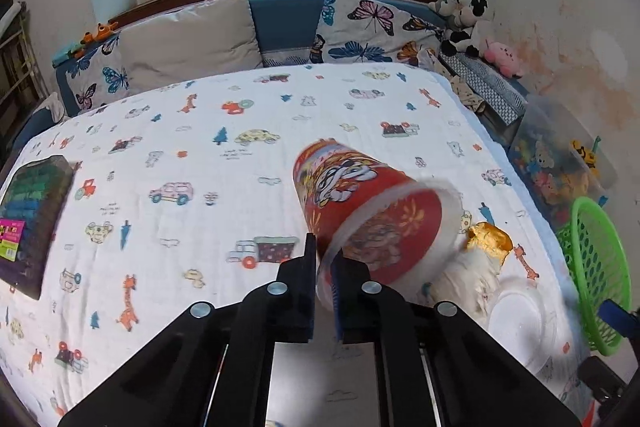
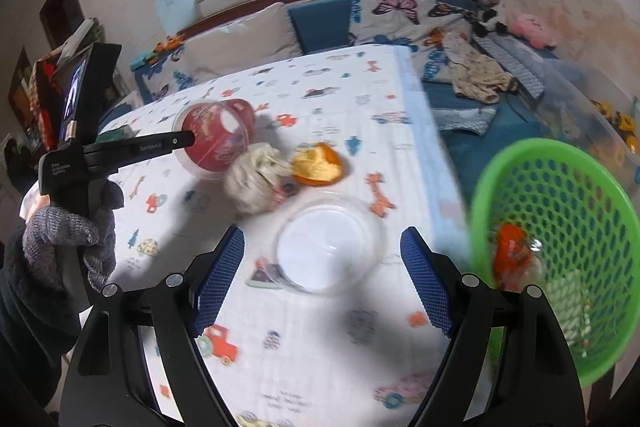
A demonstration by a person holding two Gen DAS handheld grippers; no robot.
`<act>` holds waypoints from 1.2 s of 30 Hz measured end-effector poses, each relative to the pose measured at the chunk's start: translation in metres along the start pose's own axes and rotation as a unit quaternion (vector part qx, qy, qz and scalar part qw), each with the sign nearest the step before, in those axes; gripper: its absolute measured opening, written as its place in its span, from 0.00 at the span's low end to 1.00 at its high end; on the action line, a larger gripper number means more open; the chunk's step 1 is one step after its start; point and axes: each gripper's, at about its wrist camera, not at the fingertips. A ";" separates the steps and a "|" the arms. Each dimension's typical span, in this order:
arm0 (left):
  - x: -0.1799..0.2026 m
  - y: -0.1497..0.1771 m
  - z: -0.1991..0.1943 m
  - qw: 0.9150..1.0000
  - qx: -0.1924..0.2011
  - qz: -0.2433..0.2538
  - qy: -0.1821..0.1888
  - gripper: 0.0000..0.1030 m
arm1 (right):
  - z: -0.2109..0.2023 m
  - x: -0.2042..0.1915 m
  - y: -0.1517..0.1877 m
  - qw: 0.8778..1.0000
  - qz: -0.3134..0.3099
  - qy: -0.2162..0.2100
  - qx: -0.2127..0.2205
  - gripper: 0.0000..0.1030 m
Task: Collect trash
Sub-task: 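Grasp the red paper cup with the left tool while the right grasps the white tissue, then carry the red cup and tissue over the green basket and open both tools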
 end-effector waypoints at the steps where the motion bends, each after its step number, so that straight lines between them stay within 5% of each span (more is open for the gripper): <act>1: -0.003 0.000 -0.003 1.000 0.002 0.000 0.000 0.05 | 0.004 -0.004 -0.003 1.000 -0.004 -0.004 -0.002 0.78; 20: -0.062 0.016 -0.045 1.000 0.015 -0.022 0.008 0.05 | 0.098 -0.046 -0.048 0.997 -0.026 -0.023 -0.063 0.72; 24: -0.065 0.017 -0.048 0.999 0.016 -0.024 0.017 0.05 | 0.109 -0.048 -0.051 0.997 -0.026 -0.019 -0.071 0.63; 29: -0.066 0.017 -0.051 0.999 0.019 -0.025 0.020 0.05 | 0.108 -0.048 -0.049 0.998 -0.026 -0.012 -0.062 0.51; 36: -0.058 0.016 -0.063 0.999 0.026 -0.018 0.033 0.05 | 0.080 -0.045 -0.044 0.998 -0.022 -0.030 -0.041 0.49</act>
Point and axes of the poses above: each gripper's, at about its wrist camera, not at the fingertips, and z roughly the way its jaws point, x to its right, y to its underside, and after that the axes turned 9 degrees about -x, right-handed
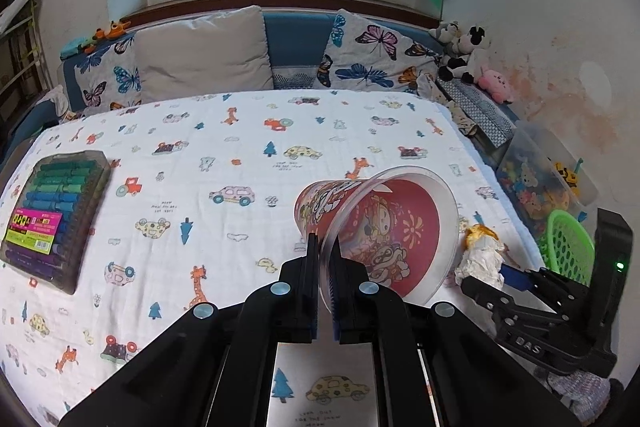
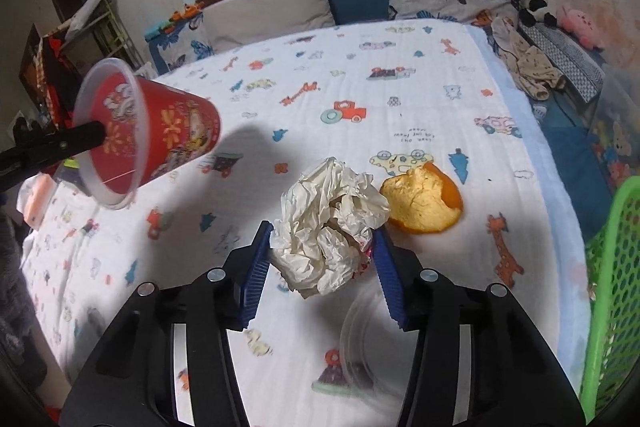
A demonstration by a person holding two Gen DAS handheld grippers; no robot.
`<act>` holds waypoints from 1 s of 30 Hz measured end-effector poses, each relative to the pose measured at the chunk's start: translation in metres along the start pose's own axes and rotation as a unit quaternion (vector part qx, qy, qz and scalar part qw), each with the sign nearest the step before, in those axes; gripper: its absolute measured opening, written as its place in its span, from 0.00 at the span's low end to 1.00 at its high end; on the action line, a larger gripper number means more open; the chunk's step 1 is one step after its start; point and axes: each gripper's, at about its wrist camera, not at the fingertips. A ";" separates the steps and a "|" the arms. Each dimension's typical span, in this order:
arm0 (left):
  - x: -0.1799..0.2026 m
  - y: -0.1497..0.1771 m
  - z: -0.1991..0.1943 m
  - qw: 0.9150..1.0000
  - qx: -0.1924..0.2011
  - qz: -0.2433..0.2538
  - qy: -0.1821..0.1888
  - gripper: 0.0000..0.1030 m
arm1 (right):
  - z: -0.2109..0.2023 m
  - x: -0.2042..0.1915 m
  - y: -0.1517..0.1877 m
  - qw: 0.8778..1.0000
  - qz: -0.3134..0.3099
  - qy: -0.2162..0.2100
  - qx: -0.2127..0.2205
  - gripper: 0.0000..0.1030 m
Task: Collect trash
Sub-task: 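Carry the red cup and tissue over the green basket and open both tools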
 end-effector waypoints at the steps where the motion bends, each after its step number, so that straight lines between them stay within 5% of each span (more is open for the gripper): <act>1: 0.003 0.000 -0.002 1.000 0.001 0.002 0.003 0.05 | -0.007 0.000 0.003 1.000 0.001 -0.004 0.005 0.49; 11: 0.052 0.001 -0.014 0.998 0.002 0.041 0.044 0.05 | -0.067 0.028 0.038 0.999 0.033 0.012 0.040 0.49; 30: 0.215 0.008 -0.009 0.978 -0.021 0.165 0.127 0.05 | -0.142 0.202 0.111 0.968 0.184 0.164 0.050 0.52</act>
Point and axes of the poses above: each gripper's, at about its wrist camera, not at the fingertips, and z roughly the way its jaws point, x to its right, y to its underside, and after that the axes turned 9 degrees about -x, right-handed
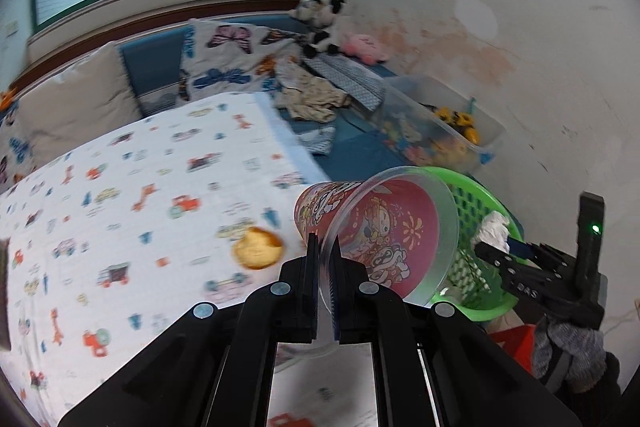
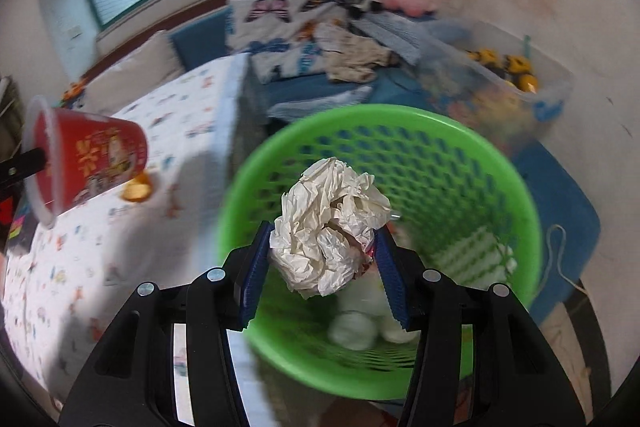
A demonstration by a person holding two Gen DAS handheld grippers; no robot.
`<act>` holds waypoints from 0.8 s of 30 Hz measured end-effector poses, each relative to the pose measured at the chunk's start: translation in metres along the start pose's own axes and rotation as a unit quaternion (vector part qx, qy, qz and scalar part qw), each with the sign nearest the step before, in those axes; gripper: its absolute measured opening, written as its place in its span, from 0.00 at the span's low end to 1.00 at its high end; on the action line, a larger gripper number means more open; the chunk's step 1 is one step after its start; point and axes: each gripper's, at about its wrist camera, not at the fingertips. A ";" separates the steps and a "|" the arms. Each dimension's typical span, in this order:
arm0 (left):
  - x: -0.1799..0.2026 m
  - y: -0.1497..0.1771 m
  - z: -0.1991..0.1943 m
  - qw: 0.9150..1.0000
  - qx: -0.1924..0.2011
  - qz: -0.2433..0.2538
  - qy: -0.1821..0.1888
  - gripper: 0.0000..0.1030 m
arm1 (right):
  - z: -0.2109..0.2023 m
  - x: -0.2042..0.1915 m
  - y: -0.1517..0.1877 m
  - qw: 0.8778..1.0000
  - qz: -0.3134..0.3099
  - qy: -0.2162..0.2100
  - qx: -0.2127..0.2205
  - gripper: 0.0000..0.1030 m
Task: Collect trash
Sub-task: 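Carry the red cup and tissue over the green basket and open both tools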
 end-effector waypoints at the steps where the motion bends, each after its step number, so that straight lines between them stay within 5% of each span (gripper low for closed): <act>1: 0.007 -0.001 0.002 1.000 -0.002 0.005 0.003 0.05 | 0.001 0.006 0.001 1.000 0.005 0.004 -0.001 0.53; 18: 0.100 -0.020 0.066 0.994 -0.060 0.080 0.053 0.05 | -0.008 0.062 0.017 0.998 0.061 0.023 0.010 0.66; 24: 0.115 -0.017 0.093 0.991 -0.084 0.093 0.042 0.05 | -0.017 0.064 0.023 0.997 0.066 0.020 0.017 0.68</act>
Point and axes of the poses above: each gripper's, at about its wrist camera, not at the fingertips, and z roughly the way its jaws point, x to its right, y to its underside, and after that the axes turned 9 degrees about -x, right-handed
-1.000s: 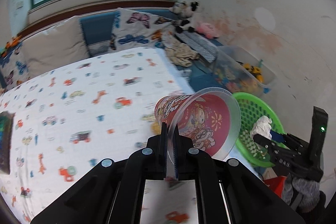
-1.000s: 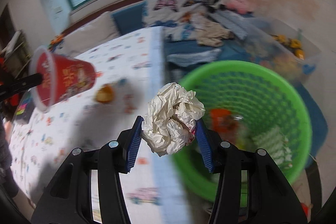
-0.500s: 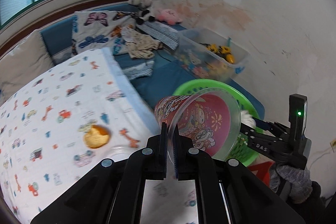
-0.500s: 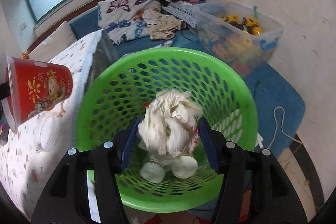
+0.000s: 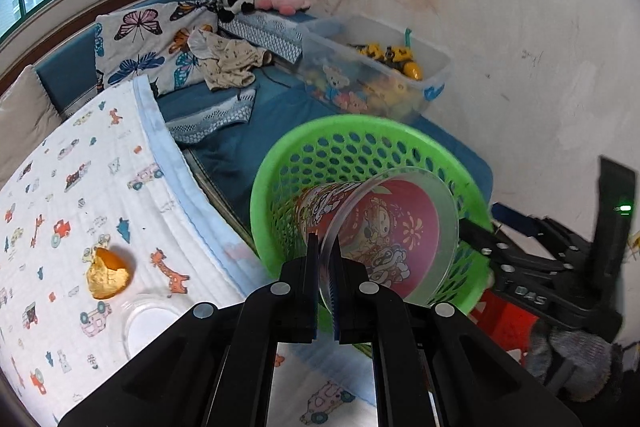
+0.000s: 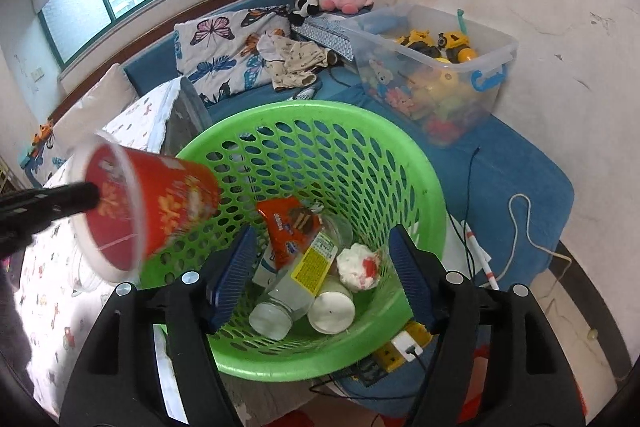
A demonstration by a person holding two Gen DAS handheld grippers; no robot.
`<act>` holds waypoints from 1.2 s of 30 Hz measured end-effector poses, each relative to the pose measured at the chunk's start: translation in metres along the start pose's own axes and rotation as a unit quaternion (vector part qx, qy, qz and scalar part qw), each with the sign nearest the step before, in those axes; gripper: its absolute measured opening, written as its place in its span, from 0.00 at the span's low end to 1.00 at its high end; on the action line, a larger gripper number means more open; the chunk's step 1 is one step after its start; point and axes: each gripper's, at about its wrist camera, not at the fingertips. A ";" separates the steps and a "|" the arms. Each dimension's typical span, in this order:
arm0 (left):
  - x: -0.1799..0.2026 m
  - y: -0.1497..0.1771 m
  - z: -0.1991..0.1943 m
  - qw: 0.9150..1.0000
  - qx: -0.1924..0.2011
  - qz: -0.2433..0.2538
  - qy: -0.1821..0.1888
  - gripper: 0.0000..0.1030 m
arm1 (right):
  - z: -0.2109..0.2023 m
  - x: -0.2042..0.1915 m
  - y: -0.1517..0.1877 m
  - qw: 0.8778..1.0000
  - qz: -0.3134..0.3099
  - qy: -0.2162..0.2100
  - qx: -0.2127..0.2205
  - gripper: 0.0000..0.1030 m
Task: Collect trash
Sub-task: 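Carry the red cup and tissue over the green basket and open both tools, then grasp the clear round plastic dish by its rim with the left tool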
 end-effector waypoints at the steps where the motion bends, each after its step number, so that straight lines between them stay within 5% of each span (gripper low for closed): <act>1: 0.001 0.000 0.006 1.000 -0.006 0.001 -0.001 0.05 | -0.001 0.001 0.001 1.000 0.001 -0.001 0.000 0.68; 11: 0.003 0.006 0.030 0.999 -0.031 0.012 0.007 0.08 | -0.010 0.001 0.003 1.000 0.000 -0.005 0.007 0.68; 15: 0.003 0.009 0.027 0.999 -0.026 0.015 0.014 0.19 | -0.012 -0.001 0.004 1.000 -0.003 -0.008 0.008 0.68; 17: 0.001 0.011 0.020 1.000 -0.019 0.011 0.014 0.37 | -0.014 -0.003 0.004 1.000 -0.004 -0.009 0.009 0.68; 20: -0.003 0.016 0.011 1.000 -0.008 0.010 0.016 0.37 | -0.017 -0.005 0.006 1.000 -0.005 -0.012 0.011 0.68; 36: -0.084 0.076 -0.047 0.998 0.032 -0.048 -0.009 0.54 | -0.040 -0.049 0.014 0.998 -0.039 -0.049 0.028 0.71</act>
Point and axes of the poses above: each gripper's, at about its wrist camera, not at the fingertips, and z roughly the way its jaws point, x to its right, y to its underside, and after that the axes turned 9 degrees about -x, right-handed
